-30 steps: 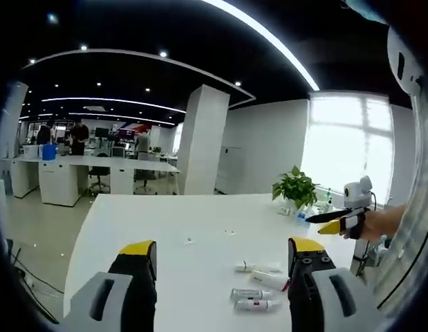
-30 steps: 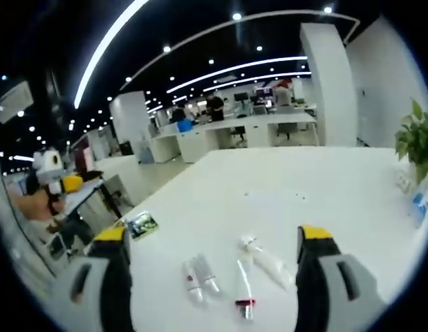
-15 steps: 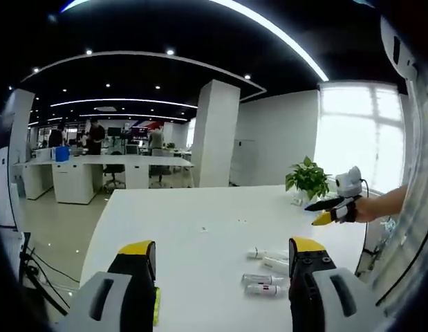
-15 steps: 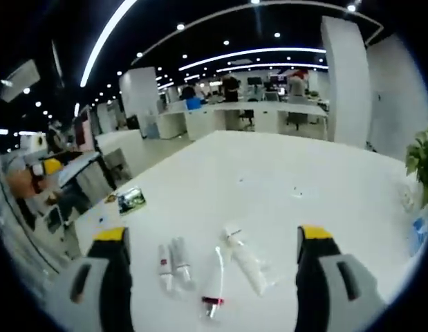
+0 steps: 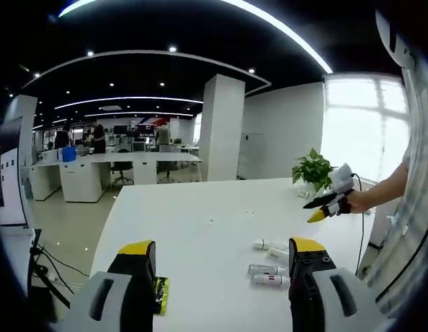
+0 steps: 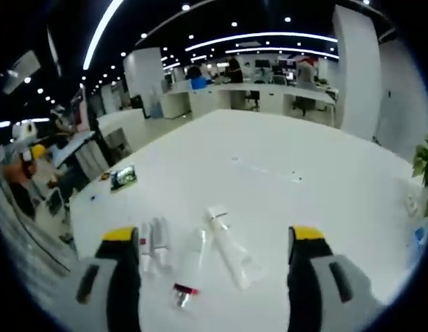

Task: Arrange the skincare products in the storage area until every visible bottle or jar stands upright without overlapping.

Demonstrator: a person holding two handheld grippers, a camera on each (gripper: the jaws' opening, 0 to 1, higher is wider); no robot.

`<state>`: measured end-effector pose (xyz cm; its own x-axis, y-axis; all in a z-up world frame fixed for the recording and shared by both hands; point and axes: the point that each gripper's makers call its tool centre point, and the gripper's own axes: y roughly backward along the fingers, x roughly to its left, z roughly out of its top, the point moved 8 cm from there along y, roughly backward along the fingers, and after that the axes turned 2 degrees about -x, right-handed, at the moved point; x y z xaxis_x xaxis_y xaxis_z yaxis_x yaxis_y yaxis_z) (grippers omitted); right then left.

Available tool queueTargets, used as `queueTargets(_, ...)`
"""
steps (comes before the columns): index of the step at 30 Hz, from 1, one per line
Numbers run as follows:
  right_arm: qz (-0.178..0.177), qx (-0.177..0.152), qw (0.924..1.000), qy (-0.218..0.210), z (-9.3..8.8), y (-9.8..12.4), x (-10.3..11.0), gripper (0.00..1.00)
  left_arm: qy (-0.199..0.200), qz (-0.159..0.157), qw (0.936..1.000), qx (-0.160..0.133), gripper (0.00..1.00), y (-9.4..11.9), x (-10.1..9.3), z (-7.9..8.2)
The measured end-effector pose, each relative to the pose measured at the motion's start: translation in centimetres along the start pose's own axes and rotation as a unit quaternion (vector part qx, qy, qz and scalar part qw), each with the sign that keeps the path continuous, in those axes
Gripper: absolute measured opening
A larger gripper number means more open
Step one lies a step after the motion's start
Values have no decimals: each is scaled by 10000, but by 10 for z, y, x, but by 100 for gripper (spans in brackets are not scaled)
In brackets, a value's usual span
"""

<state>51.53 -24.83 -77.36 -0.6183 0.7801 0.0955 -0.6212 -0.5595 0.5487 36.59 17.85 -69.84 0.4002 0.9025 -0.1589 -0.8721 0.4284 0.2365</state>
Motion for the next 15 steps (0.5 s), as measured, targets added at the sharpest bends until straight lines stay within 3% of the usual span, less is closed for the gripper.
queueTargets(9, -56, 339, 9989, 334, -12, -19, -24, 76, 31, 106, 9999, 63, 81, 4, -4, -3)
queueTargets(15, -51, 777, 9961, 405, -29, -40, -38, 73, -50, 194, 9998, 68, 81, 10, -5, 0)
